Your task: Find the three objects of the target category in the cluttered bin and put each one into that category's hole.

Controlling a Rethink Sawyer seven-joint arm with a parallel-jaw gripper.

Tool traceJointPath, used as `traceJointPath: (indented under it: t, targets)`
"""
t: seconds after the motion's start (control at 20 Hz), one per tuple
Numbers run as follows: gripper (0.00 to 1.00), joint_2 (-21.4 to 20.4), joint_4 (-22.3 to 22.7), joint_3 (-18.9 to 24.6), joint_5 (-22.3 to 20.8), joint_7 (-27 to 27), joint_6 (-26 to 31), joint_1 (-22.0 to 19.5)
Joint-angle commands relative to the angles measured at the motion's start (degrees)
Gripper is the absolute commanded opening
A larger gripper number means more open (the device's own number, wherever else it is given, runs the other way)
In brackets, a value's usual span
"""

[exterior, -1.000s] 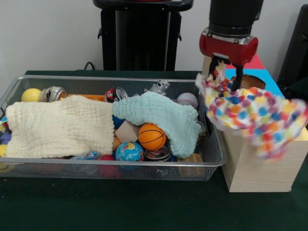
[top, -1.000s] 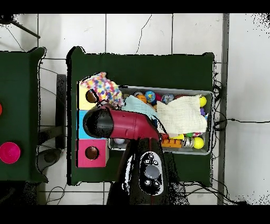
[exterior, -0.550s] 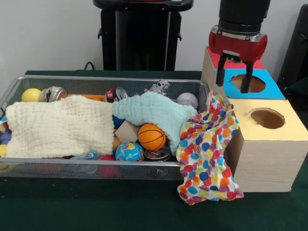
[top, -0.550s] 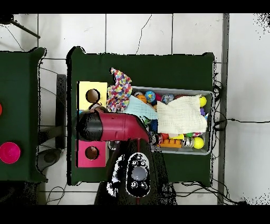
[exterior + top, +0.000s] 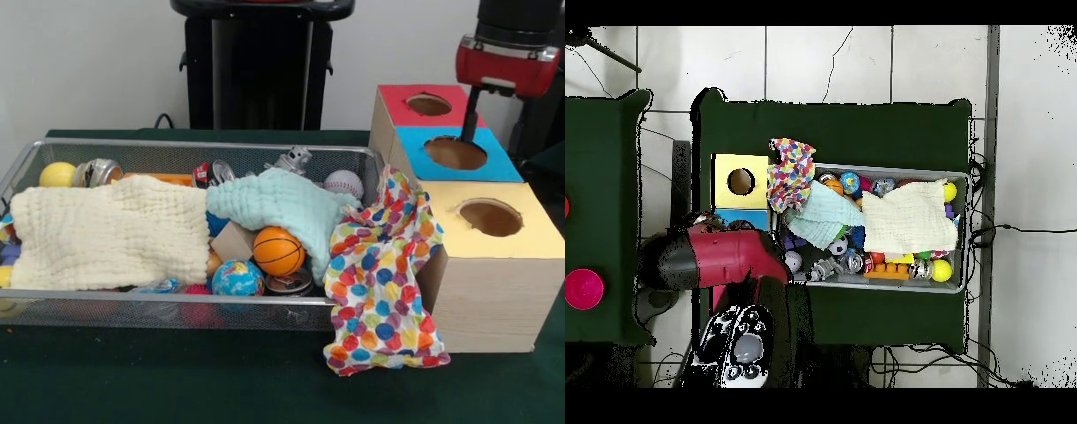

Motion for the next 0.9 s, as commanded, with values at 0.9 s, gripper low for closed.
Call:
traceJointPath:
  t: [0.9]
  targets:
    - [1.0, 3.46, -14.49, 5.11, 0.02, -2.65, 16.45, -10.13]
